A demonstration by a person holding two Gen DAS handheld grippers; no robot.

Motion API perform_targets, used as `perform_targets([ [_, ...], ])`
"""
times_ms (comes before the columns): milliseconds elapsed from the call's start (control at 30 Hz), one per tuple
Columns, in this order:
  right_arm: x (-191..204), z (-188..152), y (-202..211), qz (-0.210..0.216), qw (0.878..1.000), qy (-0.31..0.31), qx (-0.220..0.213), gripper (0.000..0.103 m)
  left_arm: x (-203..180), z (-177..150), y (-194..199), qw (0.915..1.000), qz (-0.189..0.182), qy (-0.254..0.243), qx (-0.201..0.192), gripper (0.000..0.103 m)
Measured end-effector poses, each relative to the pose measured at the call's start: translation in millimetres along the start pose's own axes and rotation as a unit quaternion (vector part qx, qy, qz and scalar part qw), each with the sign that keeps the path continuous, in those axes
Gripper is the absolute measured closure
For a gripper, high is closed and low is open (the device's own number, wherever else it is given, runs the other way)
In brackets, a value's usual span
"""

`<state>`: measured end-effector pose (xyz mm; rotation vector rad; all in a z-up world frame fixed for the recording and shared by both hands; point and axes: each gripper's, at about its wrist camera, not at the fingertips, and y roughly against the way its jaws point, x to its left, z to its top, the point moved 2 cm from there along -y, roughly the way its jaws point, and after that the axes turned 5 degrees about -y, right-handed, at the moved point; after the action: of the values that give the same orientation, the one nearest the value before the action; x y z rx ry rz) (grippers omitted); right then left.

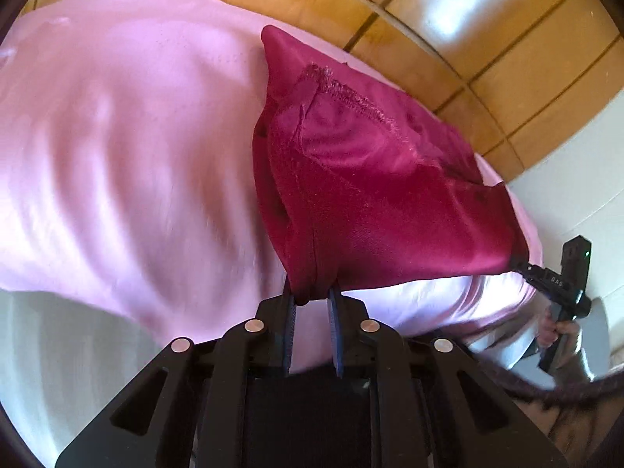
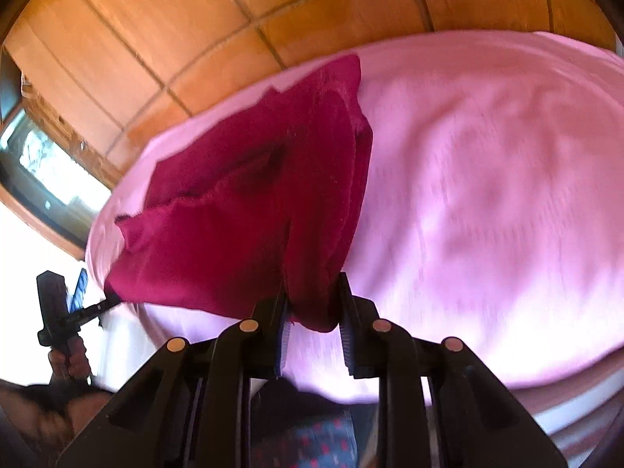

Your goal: Fold small clothes

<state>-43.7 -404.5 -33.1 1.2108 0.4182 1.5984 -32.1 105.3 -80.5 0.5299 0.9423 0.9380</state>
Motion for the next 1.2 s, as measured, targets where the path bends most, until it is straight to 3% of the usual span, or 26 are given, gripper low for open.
perform_targets([
  [67,1.5,3.3,-0.3,-0.002,1.0,0.008,-0.002,0.078,-0.2,3.3,4.3,0.9999,0.009,-0.004,-0.009,0.081],
  [133,1.9,14.2,0.3,-0.004,1.0,0.008,-0.017,0.065,-0.9,18.1,10.3,0.999,0.024,-0.013,-0.037,0.054],
  [167,1.6,23.1,0.6,-0.005,1.0,0.008,-0.029,0.055,0.4,22.5,12.6,0.9983,0.031,-0.017,-0.047,0.049],
  [267,3.2,50.1,-3.9,-0.017,0.998,0.013,-0.059,0.045,0.9,52.2,4.3,0.9963,0.041,-0.04,-0.064,0.047],
  [433,2.7,87.0,-32.4,-0.04,0.996,0.027,-0.07,0.044,-1.7,84.2,-29.0,0.9946,0.045,-0.071,-0.062,0.047],
  [467,1.8,90.8,-37.3,-0.044,0.996,0.029,-0.068,0.046,-1.8,89.7,-37.2,0.995,0.041,-0.069,-0.059,0.048],
  [500,3.4,95.2,-44.5,-0.053,0.996,0.035,-0.063,0.05,-2.4,92.2,-41.6,0.9956,0.033,-0.068,-0.054,0.063],
  [533,3.2,96.7,-47.6,-0.056,0.996,0.039,-0.06,0.066,-3.8,93.5,-42.5,0.9958,0.031,-0.069,-0.052,0.082],
  [567,4.4,96.2,-50.3,-0.063,0.995,0.047,-0.056,0.088,-5.8,95.0,-42.8,0.9953,0.035,-0.074,-0.053,0.088],
  [600,6.5,94.4,-49.7,-0.067,0.995,0.056,-0.054,0.095,-6.9,95.1,-39.6,0.9947,0.036,-0.076,-0.059,0.093],
  [800,25.4,86.9,-5.9,-0.047,0.991,0.082,-0.092,0.097,-11.5,89.5,0.1,0.993,0.01,-0.061,-0.1,0.095],
  [967,37.4,114.2,19.4,-0.002,0.988,0.06,-0.142,0.097,-17.9,105.6,27.4,0.9873,-0.005,-0.046,-0.152,0.095],
  [1200,27.2,189.0,-29.3,0.002,0.988,0.004,-0.156,0.097,-12.5,174.7,1.9,0.9816,0.032,-0.043,-0.183,0.096],
])
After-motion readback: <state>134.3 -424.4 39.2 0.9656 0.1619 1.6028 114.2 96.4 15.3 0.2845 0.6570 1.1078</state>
